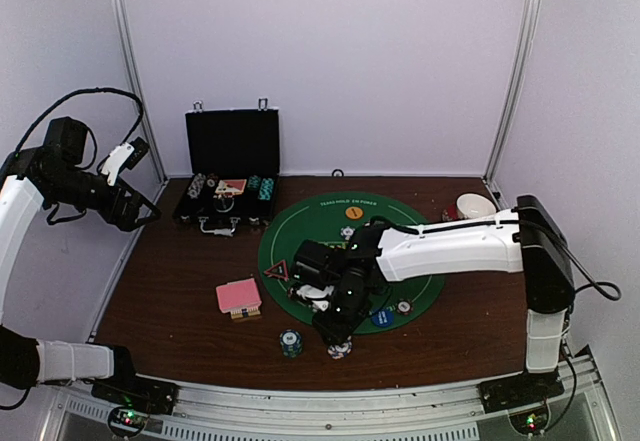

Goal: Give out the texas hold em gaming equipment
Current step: Place the poker chips pile in the small blind area.

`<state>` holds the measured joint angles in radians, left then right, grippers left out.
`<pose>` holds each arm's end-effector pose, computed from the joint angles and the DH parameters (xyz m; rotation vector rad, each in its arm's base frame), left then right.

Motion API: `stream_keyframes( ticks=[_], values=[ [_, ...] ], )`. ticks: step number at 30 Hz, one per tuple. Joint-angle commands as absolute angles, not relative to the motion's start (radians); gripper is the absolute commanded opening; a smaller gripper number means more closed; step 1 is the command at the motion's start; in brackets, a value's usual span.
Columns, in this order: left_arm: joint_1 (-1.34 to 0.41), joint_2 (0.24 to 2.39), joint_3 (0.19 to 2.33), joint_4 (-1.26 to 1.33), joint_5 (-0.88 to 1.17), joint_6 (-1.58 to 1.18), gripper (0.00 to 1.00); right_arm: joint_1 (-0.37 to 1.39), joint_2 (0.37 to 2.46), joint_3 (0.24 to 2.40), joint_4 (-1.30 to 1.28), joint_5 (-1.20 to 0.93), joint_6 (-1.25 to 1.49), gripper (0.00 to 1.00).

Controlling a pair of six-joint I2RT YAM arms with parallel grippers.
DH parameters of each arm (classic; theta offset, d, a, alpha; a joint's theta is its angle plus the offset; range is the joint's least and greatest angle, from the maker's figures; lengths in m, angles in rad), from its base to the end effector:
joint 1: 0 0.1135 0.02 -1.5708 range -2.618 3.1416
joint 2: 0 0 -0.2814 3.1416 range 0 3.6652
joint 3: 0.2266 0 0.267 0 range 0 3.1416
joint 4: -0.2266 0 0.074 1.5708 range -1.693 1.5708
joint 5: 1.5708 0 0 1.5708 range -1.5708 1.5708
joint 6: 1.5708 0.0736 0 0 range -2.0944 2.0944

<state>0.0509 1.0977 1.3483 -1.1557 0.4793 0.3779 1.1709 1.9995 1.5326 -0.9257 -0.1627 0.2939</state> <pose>0.2164 -0.0230 0.3771 0.5831 2.3050 -0.3914 0.1534 0.3936 0.1616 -1.3347 2.7931 0.3726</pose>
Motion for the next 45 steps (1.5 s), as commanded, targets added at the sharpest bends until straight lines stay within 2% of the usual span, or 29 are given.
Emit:
stream_keyframes(
  ticks=[1,7,18,31,33,35,37,39,41,45],
  values=[
    [0.057,1.090,1.356,-1.158,0.499,0.389,0.98,1.135,1.931,1.574,-0.988,-0.112,0.309,0.11],
    [0.057,1.091,1.363,-1.157,0.505,0.388,0.98,1.012,1.888,1.529,-0.992,-0.061,0.317,0.11],
    [0.057,1.095,1.365,-1.157,0.509,0.390,0.97,0.725,1.773,1.280,-0.895,-0.005,0.343,0.10],
    [0.056,1.100,1.368,-1.157,0.508,0.391,0.97,0.644,1.788,1.131,-0.770,0.016,0.369,0.13],
    [0.057,1.099,1.368,-1.157,0.506,0.390,0.98,0.640,1.794,1.125,-0.760,0.017,0.369,0.17],
    [0.056,1.100,1.367,-1.157,0.502,0.391,0.98,0.639,1.799,1.119,-0.757,0.017,0.369,0.26],
    [0.056,1.099,1.367,-1.157,0.502,0.393,0.98,0.639,1.800,1.120,-0.760,0.015,0.370,0.44],
    [0.056,1.099,1.365,-1.157,0.504,0.392,0.98,0.638,1.793,1.122,-0.763,0.018,0.371,0.58],
    [0.057,1.100,1.364,-1.157,0.505,0.392,0.98,0.639,1.783,1.133,-0.778,0.019,0.371,0.63],
    [0.056,1.102,1.365,-1.157,0.507,0.391,0.98,0.639,1.746,1.181,-0.827,0.034,0.374,0.67]
  ],
)
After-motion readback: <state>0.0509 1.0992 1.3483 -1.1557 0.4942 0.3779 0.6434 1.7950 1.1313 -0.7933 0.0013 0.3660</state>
